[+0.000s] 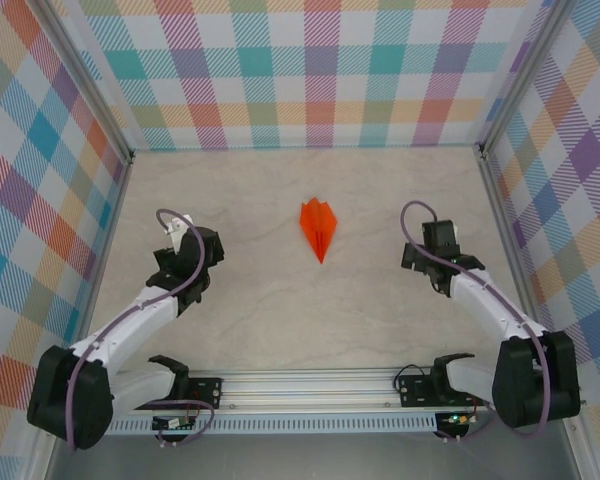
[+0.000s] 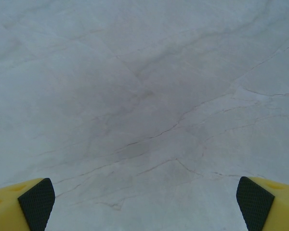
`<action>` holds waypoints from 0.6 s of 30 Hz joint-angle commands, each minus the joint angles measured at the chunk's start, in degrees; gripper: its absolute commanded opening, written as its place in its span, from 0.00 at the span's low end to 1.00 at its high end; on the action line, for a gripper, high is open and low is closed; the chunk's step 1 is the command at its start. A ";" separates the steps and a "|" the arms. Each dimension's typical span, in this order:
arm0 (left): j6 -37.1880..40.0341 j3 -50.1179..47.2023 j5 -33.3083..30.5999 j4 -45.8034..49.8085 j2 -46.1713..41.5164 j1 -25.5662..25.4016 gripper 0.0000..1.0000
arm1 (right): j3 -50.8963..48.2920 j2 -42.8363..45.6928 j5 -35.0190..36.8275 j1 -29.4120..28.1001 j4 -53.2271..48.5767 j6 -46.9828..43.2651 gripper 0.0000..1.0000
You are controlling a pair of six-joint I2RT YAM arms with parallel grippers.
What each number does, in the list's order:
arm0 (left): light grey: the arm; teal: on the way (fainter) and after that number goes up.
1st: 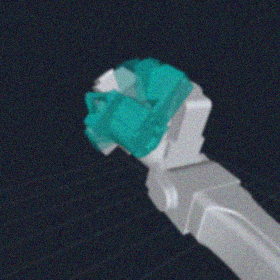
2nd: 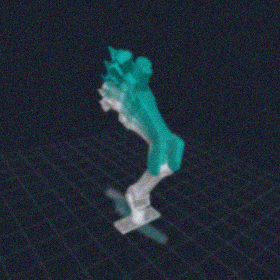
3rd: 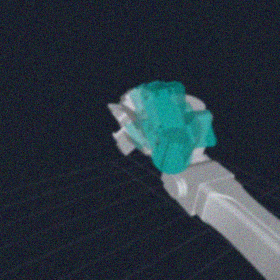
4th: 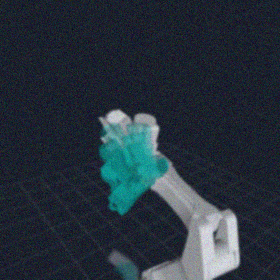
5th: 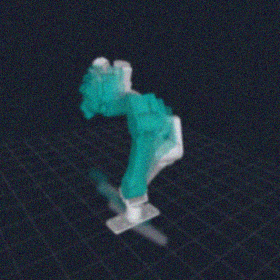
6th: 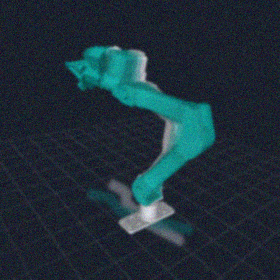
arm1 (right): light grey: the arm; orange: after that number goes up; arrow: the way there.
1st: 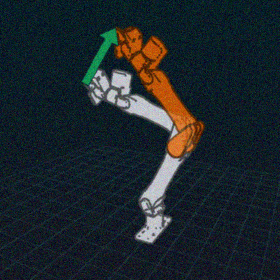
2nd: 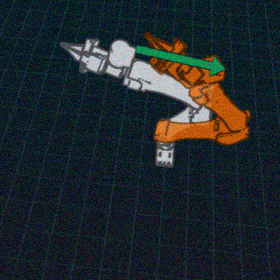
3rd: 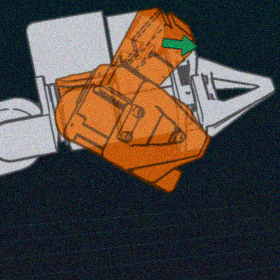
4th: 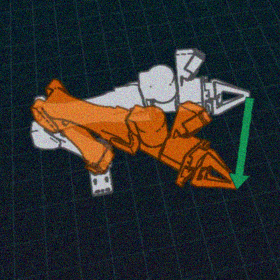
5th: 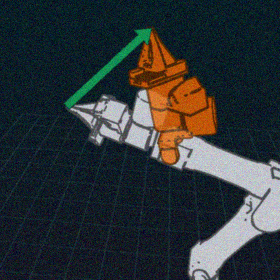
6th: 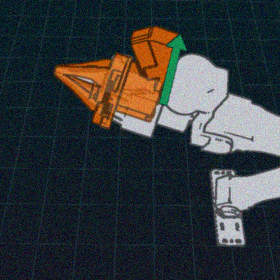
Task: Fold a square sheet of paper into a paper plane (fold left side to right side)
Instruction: Reset both arms
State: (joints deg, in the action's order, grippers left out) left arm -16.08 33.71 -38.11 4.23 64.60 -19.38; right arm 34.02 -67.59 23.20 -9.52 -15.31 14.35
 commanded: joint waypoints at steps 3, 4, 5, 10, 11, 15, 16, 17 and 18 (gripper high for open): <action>10.69 -6.19 6.35 -22.29 5.80 4.21 1.00 | -6.16 -5.29 -2.54 1.88 31.22 -6.46 1.00; 11.44 -7.18 7.74 -25.56 7.19 4.71 1.00 | -7.12 -7.17 -3.48 2.00 35.56 -7.11 1.00; 11.81 -8.19 8.83 -28.30 8.39 5.23 1.00 | -6.43 -8.26 -5.22 2.05 36.26 -8.35 1.00; 12.72 -11.52 15.16 -39.50 11.99 8.29 1.00 | -7.82 -11.94 -8.86 2.50 48.78 -13.54 1.00; 13.17 -11.66 15.88 -39.79 11.88 8.85 1.00 | -8.34 -12.38 -9.58 2.62 50.79 -14.84 1.00; 14.26 -13.54 18.25 -44.89 12.08 11.38 1.00 | -11.44 -16.97 -13.16 4.41 61.96 -15.27 1.00; 14.32 -14.12 18.93 -46.67 12.44 12.31 1.00 | -10.89 -16.60 -15.14 5.43 60.07 -14.62 1.00; 14.17 -14.83 19.75 -48.93 13.24 13.15 1.00 | -11.44 -17.23 -15.87 5.93 61.24 -14.35 1.00; 13.80 -15.72 20.22 -52.79 15.08 13.91 1.00 | -11.82 -18.42 -16.53 6.35 62.92 -13.95 1.00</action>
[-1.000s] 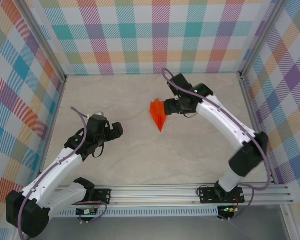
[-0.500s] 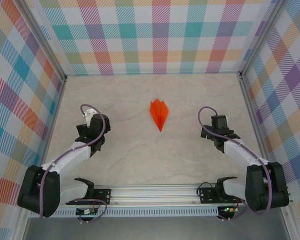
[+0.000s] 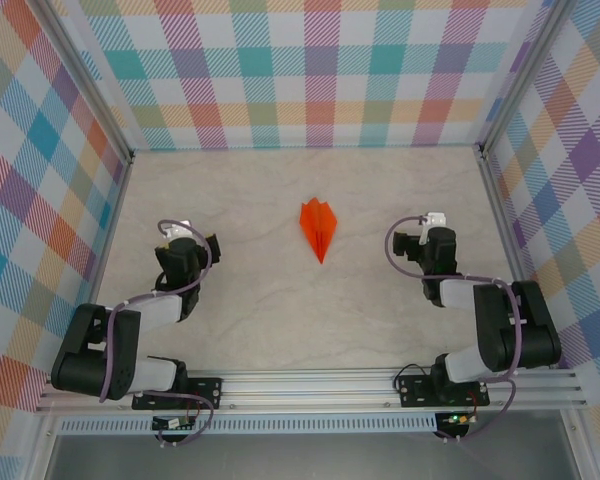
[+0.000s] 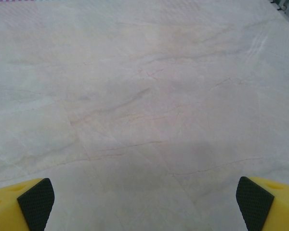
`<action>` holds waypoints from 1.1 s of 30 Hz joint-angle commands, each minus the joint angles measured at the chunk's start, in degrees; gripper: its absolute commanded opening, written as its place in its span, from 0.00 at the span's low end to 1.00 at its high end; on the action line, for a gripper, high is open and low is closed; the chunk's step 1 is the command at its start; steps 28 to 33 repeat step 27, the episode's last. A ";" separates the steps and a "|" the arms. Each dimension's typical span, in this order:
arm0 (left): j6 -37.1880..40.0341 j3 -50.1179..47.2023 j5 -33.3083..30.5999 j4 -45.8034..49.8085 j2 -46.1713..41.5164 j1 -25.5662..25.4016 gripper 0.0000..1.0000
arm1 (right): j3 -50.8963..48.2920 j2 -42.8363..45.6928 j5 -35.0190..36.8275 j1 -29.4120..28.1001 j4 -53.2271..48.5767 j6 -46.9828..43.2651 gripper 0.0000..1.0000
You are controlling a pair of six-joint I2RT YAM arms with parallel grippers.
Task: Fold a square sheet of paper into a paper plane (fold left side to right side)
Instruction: Reset both arms
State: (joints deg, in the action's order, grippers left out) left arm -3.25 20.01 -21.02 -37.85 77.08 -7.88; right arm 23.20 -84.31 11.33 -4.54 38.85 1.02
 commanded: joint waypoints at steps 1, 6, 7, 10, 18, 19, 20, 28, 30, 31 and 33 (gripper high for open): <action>0.48 -2.83 3.73 -14.95 5.59 3.27 1.00 | -1.03 -3.72 -5.42 1.76 11.71 -0.62 1.00; 1.68 1.71 9.28 -11.01 11.99 4.17 1.00 | 0.45 -3.02 -10.20 4.10 7.38 0.48 1.00; 2.17 2.60 9.41 -11.23 12.34 3.91 1.00 | 0.30 -3.18 -10.19 4.18 7.75 0.48 1.00; 2.20 2.56 9.34 -10.83 12.33 3.92 1.00 | 0.44 -3.05 -10.19 4.18 7.24 0.47 1.00; 3.03 3.02 9.06 -10.30 12.44 3.29 1.00 | 0.44 -3.05 -10.28 4.10 7.35 0.18 1.00; 3.03 3.02 9.05 -10.24 12.40 3.31 1.00 | 0.44 -3.05 -10.28 4.05 7.38 0.22 1.00; 2.99 3.08 9.03 -10.28 12.40 3.25 1.00 | 0.44 -3.05 -10.26 4.10 7.37 0.22 1.00; 3.05 3.06 9.04 -10.31 12.43 3.28 1.00 | 0.68 -3.13 -11.32 4.10 7.03 -0.14 1.00; 3.05 3.06 9.04 -10.31 12.43 3.28 1.00 | 0.68 -3.13 -11.32 4.10 7.03 -0.14 1.00; 3.05 3.06 9.04 -10.31 12.43 3.28 1.00 | 0.68 -3.13 -11.32 4.10 7.03 -0.14 1.00; 3.05 3.06 9.04 -10.31 12.43 3.28 1.00 | 0.68 -3.13 -11.32 4.10 7.03 -0.14 1.00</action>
